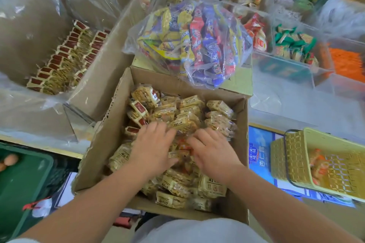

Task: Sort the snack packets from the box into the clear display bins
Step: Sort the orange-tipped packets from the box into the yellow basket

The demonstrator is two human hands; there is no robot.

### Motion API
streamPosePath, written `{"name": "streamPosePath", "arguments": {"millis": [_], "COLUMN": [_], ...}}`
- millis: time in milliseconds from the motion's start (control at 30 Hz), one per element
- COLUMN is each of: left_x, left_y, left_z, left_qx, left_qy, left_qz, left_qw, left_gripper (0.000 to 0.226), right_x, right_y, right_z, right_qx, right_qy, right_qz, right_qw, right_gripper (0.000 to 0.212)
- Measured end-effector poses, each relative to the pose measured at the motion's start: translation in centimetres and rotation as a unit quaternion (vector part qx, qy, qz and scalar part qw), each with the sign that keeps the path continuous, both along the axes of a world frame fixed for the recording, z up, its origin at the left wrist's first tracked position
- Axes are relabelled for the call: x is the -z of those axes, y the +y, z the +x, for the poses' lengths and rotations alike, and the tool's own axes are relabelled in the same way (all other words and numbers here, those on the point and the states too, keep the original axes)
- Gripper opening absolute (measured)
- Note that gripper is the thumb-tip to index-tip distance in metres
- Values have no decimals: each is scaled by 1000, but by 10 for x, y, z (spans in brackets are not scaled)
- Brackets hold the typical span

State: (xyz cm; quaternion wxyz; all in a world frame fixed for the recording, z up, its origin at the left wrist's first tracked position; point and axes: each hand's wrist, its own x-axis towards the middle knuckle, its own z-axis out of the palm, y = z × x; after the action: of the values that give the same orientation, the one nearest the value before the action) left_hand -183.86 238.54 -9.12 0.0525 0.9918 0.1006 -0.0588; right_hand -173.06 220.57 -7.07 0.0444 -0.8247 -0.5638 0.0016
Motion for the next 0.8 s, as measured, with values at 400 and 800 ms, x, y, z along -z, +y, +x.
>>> {"name": "streamPosePath", "arguments": {"millis": [400, 800], "left_x": [27, -33], "left_y": [-24, 66], "left_z": [39, -48], "left_qx": [114, 87], "left_qy": [239, 90], "left_qz": [104, -25], "left_qw": [959, 992], "left_gripper": [46, 44], "right_x": [19, 29], "right_y": [-5, 27], "right_z": [2, 2], "right_qx": [120, 48], "right_qy": [85, 181], "right_qz": [-249, -279], "right_qw": [957, 942], "right_gripper": [50, 57]}}
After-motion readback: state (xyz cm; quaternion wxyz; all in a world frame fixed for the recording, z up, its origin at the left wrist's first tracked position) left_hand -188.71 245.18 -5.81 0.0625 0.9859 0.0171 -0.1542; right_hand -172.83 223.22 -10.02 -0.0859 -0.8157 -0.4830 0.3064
